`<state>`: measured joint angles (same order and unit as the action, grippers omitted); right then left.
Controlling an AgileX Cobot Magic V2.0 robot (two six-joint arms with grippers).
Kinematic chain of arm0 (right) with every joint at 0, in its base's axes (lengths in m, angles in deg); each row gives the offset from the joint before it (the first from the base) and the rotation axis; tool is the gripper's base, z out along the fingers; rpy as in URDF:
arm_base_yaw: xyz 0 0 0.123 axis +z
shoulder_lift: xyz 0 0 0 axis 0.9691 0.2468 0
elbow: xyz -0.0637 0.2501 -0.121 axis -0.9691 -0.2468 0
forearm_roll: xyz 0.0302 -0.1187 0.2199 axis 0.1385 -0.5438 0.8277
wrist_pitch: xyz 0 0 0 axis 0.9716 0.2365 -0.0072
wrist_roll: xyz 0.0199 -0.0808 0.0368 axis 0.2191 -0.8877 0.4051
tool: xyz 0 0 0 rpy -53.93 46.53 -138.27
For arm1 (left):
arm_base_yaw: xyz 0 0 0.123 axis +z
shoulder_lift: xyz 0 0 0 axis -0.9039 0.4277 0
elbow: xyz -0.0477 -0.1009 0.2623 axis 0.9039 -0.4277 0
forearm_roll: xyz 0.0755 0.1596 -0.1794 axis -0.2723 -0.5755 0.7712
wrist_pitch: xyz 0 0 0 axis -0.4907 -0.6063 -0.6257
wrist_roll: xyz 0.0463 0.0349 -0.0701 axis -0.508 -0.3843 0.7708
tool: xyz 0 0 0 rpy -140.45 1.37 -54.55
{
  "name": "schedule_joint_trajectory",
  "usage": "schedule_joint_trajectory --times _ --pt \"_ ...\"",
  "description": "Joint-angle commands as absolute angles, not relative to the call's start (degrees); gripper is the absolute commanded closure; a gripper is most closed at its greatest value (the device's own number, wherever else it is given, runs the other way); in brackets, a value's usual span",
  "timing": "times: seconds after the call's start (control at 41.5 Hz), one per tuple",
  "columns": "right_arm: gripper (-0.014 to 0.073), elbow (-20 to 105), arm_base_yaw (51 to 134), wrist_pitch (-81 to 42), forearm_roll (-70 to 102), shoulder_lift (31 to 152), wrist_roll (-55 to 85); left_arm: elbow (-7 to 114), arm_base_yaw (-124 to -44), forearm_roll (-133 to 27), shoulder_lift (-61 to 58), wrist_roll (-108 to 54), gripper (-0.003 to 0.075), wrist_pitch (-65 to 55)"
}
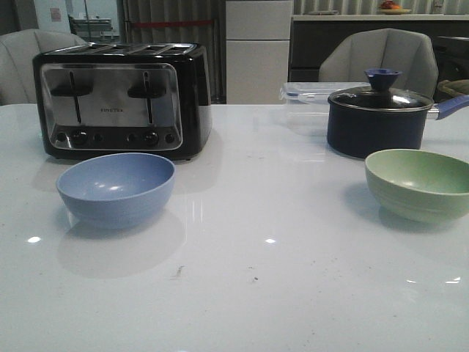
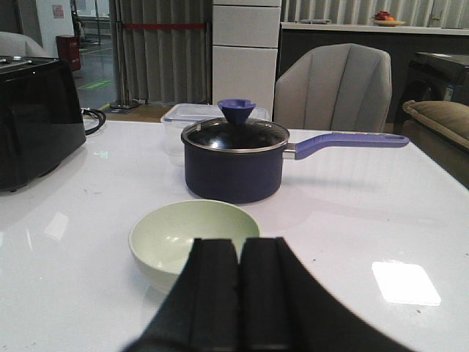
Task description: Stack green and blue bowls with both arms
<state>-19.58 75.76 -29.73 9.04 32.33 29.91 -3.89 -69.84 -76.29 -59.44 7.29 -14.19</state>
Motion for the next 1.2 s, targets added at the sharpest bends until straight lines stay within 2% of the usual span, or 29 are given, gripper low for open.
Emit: schedule_joint_trajectory --times 0.0,0.506,0.675,0.916,1.181 --pt "0.0539 -19.37 75.79 -35.09 9.15 31.23 29.81 -4.14 -69.92 -75.85 -60.53 7.63 0.0627 -19.15" --pt "0.0539 -19.37 75.79 -35.09 9.15 31.23 29.81 -4.14 -69.92 -75.85 -60.53 7.63 0.0627 -19.15" --pt "0.0539 -18.75 75.79 -37.93 9.54 31.22 29.81 -3.09 -69.92 -75.85 -60.53 7.63 0.0627 -22.68" --pt "0.0539 -4.45 75.87 -27.97 9.43 32.85 29.81 10.28 -69.92 -75.85 -59.59 7.63 0.0627 -21.76" --pt "0.0539 11.70 75.87 -14.99 9.02 45.78 29.81 28.37 -69.92 -75.85 -48.73 7.63 0.0627 -6.20"
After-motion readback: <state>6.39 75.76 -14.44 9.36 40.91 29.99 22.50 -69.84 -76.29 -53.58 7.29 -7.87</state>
